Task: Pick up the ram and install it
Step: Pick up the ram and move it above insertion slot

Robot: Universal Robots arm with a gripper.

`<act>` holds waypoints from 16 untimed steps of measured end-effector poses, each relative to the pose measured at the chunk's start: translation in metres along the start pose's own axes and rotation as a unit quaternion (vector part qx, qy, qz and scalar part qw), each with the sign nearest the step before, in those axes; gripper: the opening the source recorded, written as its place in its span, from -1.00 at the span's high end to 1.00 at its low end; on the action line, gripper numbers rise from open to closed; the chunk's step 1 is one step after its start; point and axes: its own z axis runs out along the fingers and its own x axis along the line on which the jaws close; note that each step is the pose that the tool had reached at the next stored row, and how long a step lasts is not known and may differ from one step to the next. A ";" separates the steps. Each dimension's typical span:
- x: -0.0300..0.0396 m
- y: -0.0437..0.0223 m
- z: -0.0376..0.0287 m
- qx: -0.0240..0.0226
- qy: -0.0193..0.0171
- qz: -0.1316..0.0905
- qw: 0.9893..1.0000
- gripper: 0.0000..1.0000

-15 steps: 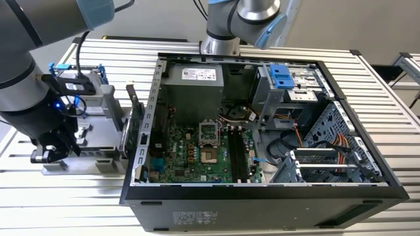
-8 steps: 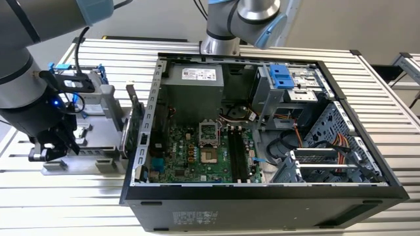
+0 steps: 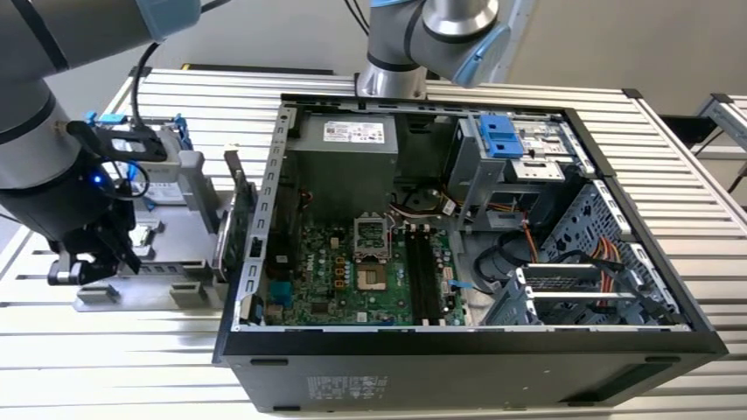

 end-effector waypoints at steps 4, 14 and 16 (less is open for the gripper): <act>-0.0001 0.0000 -0.0019 0.000 0.000 0.000 1.000 1.00; -0.0003 0.0000 -0.0059 0.000 0.000 0.000 1.000 1.00; -0.0004 -0.0001 -0.0067 0.000 0.000 0.000 1.000 1.00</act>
